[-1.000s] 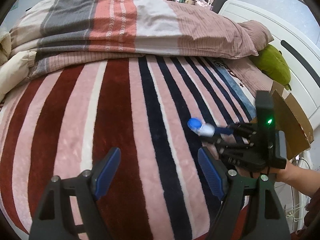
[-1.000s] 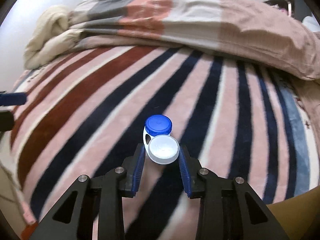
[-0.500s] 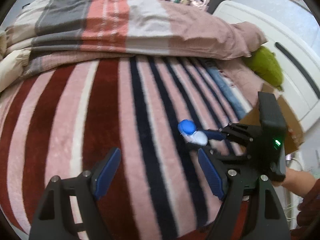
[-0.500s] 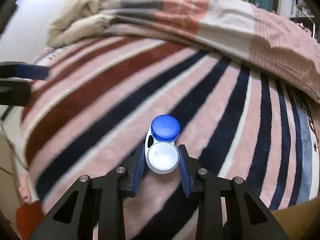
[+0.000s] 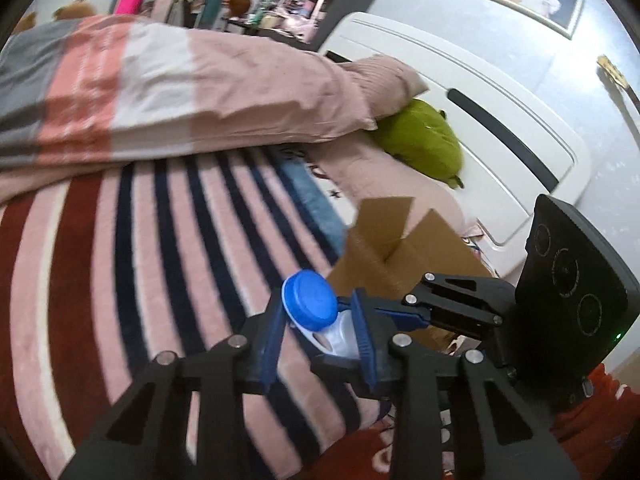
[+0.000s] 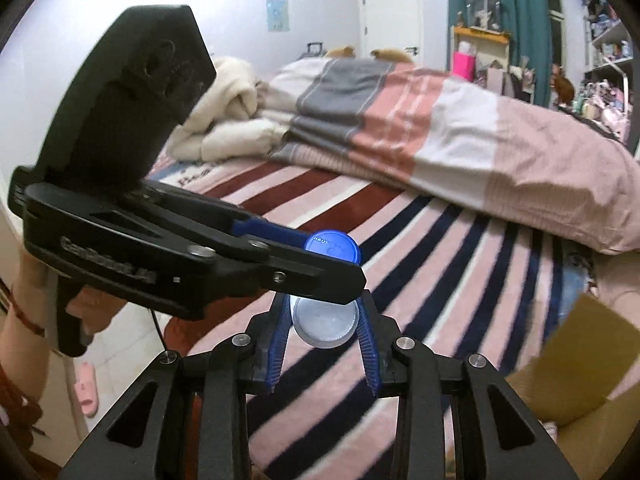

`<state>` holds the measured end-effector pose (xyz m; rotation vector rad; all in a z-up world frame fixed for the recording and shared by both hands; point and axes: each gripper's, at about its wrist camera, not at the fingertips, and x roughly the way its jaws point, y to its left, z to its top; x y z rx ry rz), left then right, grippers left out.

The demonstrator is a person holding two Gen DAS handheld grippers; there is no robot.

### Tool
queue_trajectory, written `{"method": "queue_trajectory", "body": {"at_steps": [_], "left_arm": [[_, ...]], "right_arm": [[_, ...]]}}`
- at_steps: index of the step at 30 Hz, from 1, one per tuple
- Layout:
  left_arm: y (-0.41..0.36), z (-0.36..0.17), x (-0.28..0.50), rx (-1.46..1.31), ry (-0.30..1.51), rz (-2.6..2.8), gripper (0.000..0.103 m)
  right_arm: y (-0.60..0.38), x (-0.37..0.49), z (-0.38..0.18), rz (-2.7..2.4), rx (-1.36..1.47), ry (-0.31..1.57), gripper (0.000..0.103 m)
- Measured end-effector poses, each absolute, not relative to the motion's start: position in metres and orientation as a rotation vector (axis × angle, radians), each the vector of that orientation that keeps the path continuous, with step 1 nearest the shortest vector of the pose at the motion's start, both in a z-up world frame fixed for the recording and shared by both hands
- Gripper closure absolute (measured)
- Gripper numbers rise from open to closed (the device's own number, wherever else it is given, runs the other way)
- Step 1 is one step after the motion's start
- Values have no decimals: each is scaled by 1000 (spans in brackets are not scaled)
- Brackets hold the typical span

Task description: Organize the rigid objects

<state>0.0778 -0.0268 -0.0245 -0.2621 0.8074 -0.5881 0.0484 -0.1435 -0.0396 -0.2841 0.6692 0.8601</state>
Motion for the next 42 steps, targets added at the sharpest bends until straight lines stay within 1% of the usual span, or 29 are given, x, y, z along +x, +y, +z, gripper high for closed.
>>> {"method": "queue_trajectory", "body": {"at_steps": [4, 9, 13, 19, 21, 22, 23, 24, 26, 27, 29, 30, 32, 33, 35, 36, 37, 38, 40, 42], "left_arm": [[-72, -9, 94, -216, 812, -640, 74], [-127, -3, 114, -160, 838, -704, 75], [-169, -9, 130, -112, 880, -731, 75], [-196, -20, 145, -89, 929, -738, 74], [-200, -22, 146, -66, 933, -715, 65], [-200, -22, 146, -63, 928, -708, 54], [-198, -20, 144, -64, 915, -697, 44], [-196, -19, 142, -65, 903, -689, 40], [-188, -13, 136, -63, 871, -661, 30], [-183, -9, 131, -61, 852, -632, 28], [-171, 0, 119, -50, 804, -556, 17], [-164, 4, 112, -40, 774, -512, 16], [-148, 12, 97, -29, 721, -423, 13], [-139, 16, 88, -30, 699, -370, 13], [-125, 18, 78, -28, 677, -281, 13], [-120, 19, 75, -26, 672, -244, 13], [-113, 19, 70, -25, 666, -197, 13], [-106, 19, 66, -26, 660, -154, 13], [-93, 18, 60, -41, 654, -106, 13], [-80, 17, 53, -69, 650, -83, 13]], "right_arm": [[-176, 55, -25, 806, -263, 652, 76], [-223, 68, -14, 720, -239, 659, 76], [-255, 78, -14, 651, -228, 683, 76], [-292, 98, -27, 581, -216, 762, 76], [-298, 100, -31, 570, -214, 774, 76], [-300, 102, -32, 562, -209, 777, 74], [-301, 101, -33, 557, -208, 783, 71], [-302, 102, -34, 556, -209, 789, 69], [-303, 100, -35, 554, -207, 791, 61], [-303, 100, -36, 557, -206, 790, 59], [-302, 98, -35, 570, -207, 784, 51], [-302, 95, -34, 575, -207, 776, 49], [-302, 89, -30, 591, -200, 747, 37], [-303, 87, -28, 603, -191, 730, 34], [-303, 78, -22, 625, -164, 689, 18], [-302, 75, -19, 631, -156, 672, 14], [-301, 71, -15, 639, -151, 656, 7], [-299, 66, -11, 650, -148, 638, 5], [-295, 59, -5, 670, -150, 609, 4], [-290, 54, 0, 677, -156, 594, 0]]}}
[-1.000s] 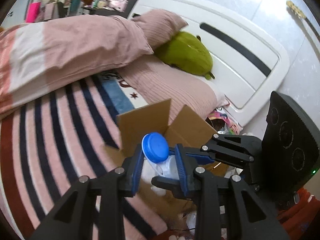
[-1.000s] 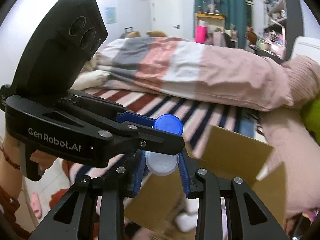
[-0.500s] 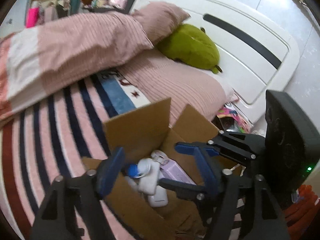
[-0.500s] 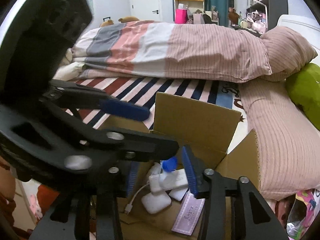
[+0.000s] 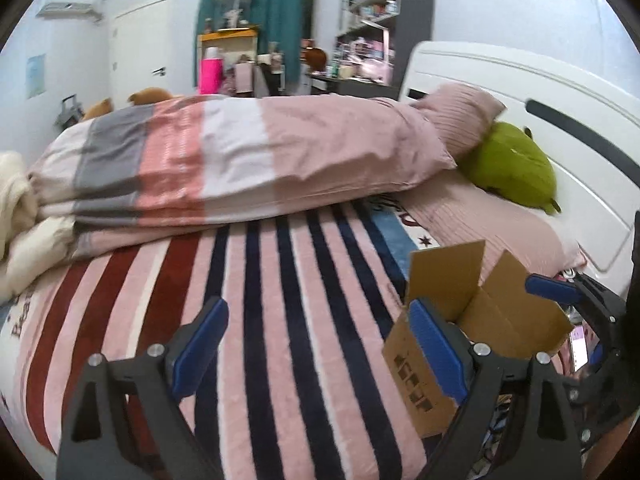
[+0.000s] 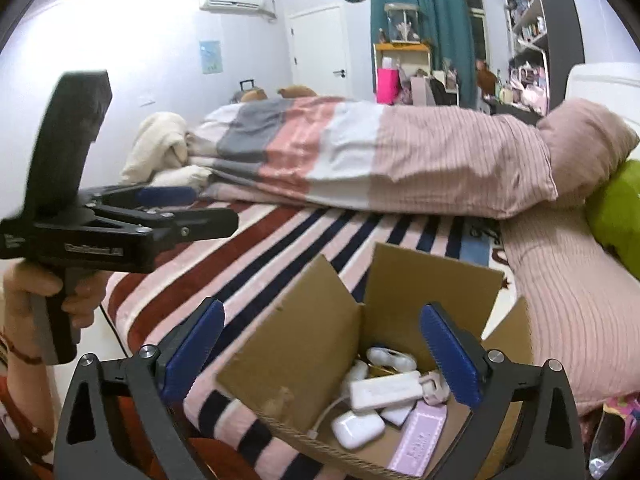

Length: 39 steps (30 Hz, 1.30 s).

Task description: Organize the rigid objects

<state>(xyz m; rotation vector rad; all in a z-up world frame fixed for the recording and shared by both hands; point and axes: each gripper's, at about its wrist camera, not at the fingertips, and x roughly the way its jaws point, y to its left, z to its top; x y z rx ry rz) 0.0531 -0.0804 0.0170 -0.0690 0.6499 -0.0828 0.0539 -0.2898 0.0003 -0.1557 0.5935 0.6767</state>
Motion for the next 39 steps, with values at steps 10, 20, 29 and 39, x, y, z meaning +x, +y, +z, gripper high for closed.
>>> {"method": "queue_trajectory", "body": {"at_steps": [10, 20, 29, 39], "left_arm": [[-57, 8, 38, -85, 646, -14, 13], [-54, 6, 36, -83, 648, 6, 13], [-54, 7, 36, -81, 645, 12, 13], [-55, 9, 34, -82, 636, 16, 13]], "right_arm": [[-282, 55, -3, 609, -128, 628, 0], [-284, 58, -5, 605, -99, 644, 0], [-283, 57, -6, 606, -96, 645, 0], [-284, 55, -3, 592, -81, 630, 0]]}}
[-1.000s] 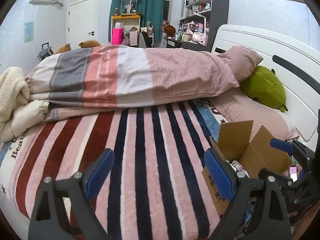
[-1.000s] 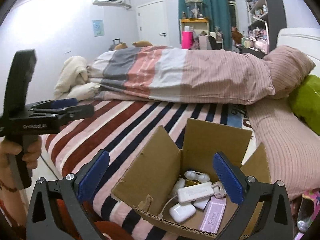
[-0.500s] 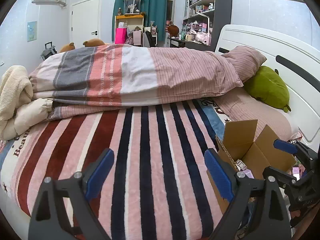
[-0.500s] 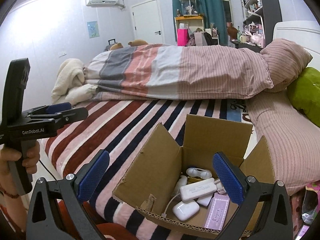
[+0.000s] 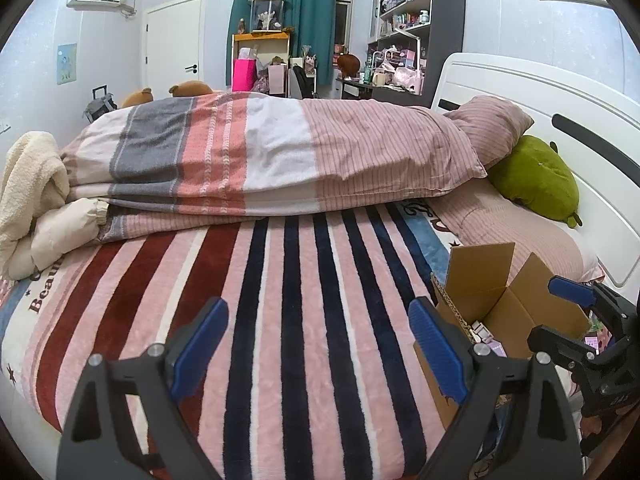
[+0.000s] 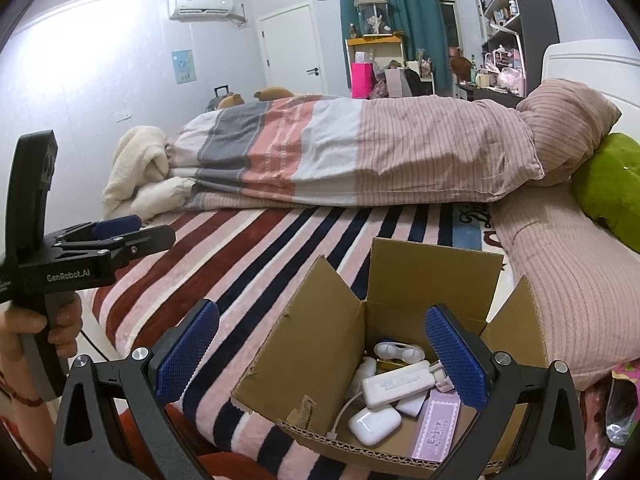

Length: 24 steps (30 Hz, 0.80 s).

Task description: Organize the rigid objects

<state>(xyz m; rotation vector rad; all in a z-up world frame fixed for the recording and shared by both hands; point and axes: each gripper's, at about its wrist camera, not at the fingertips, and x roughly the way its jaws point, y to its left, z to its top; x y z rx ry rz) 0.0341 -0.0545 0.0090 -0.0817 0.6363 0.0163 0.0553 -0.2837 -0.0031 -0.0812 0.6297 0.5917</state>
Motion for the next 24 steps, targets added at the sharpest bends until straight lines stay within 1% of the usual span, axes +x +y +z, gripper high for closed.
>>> {"method": "queue_trajectory", "body": {"at_steps": [24], "left_arm": [[-55, 17, 24, -82, 612, 32, 13]], "right_arm": [[-280, 52, 6, 590, -63, 624, 0]]}}
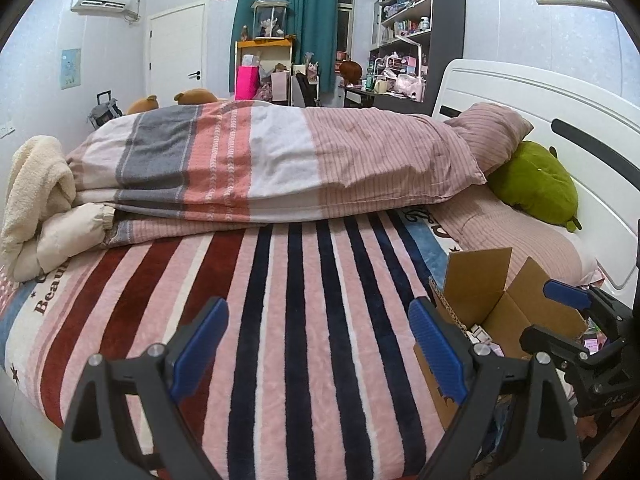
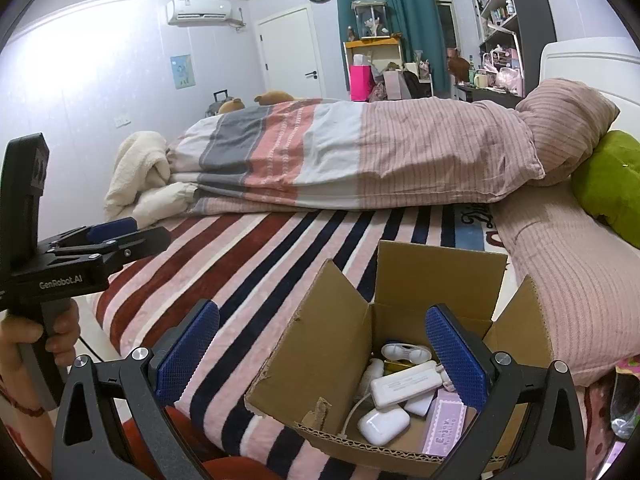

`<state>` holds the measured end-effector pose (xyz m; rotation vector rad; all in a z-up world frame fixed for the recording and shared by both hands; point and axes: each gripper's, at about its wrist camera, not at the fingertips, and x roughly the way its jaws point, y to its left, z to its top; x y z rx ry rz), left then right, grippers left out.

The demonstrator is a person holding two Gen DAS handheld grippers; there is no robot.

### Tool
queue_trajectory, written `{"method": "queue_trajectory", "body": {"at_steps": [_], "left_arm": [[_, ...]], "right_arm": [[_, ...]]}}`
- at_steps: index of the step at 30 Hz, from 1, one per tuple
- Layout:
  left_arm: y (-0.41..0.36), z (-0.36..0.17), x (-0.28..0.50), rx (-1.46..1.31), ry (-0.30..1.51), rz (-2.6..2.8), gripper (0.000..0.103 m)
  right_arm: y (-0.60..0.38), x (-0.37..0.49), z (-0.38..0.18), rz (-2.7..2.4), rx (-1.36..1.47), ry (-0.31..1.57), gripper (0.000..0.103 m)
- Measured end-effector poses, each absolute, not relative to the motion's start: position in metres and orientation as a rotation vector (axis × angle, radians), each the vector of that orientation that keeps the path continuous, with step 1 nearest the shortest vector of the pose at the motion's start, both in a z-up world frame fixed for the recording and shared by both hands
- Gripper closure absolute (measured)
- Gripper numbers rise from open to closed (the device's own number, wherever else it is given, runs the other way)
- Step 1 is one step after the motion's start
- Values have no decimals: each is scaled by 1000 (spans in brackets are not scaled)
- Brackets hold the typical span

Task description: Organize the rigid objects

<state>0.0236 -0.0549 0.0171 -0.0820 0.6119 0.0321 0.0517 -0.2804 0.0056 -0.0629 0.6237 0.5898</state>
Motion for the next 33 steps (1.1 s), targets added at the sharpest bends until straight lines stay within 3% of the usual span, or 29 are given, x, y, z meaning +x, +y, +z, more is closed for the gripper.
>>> {"method": "queue_trajectory", "body": {"at_steps": [33], "left_arm": [[-55, 18, 23, -77, 611, 38, 13]], "right_arm": [[-275, 50, 6, 598, -61, 621, 0]]}}
